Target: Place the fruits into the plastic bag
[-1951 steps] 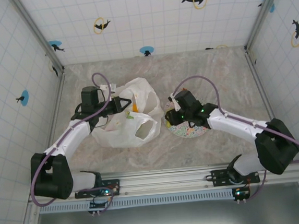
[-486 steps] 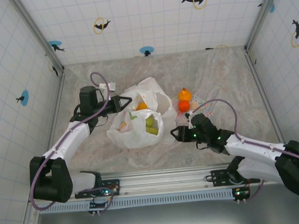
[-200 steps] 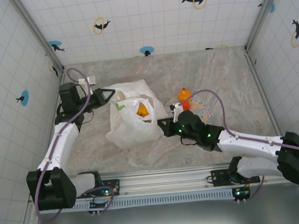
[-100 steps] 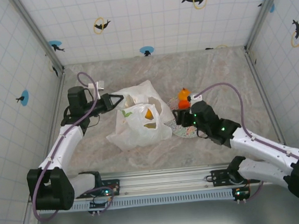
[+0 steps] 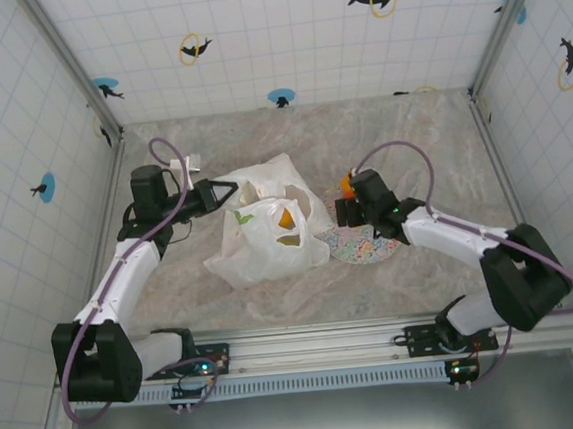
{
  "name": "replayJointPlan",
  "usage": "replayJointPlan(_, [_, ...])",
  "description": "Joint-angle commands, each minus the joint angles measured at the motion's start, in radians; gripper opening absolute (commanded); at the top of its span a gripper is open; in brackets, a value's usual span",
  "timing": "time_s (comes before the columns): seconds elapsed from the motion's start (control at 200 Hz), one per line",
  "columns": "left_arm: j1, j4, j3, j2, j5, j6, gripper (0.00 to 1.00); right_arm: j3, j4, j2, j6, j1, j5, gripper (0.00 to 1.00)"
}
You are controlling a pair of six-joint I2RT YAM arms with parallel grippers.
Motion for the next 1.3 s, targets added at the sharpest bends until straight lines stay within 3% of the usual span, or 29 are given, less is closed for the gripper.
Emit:
replayJointPlan(0.0, [-0.001,0.015,-0.002,0.012,0.003,-0.003,0.0,0.067,0.019,0.084,-0.04,-0.005,0.034,0.94])
replayJointPlan(0.36, [0.0,0.005,0.006,0.02,0.004,0.006,0.0,0.166,-0.004,0.27,-0.083,-0.008,0.098,0.83])
replayJointPlan(0.786, [-0.001,-0.01,-0.004,0.008,0.004,0.019,0.0,0.155,0.018,0.273,-0.103,-0.006,0.122,0.59])
replayJointPlan(0.961, [-0.001,-0.009,-0.006,0.007,0.004,0.019,0.0,0.083,0.014,0.145,-0.083,0.0,0.121,0.55])
replayJointPlan(1.136, [-0.001,0.006,-0.013,0.007,0.007,0.013,0.0,-0.039,-0.047,-0.12,-0.059,0.026,0.086,0.51])
replayJointPlan(1.296, [-0.001,0.017,-0.026,0.003,0.008,0.003,0.0,-0.126,-0.077,-0.377,-0.069,0.052,-0.186,0.5])
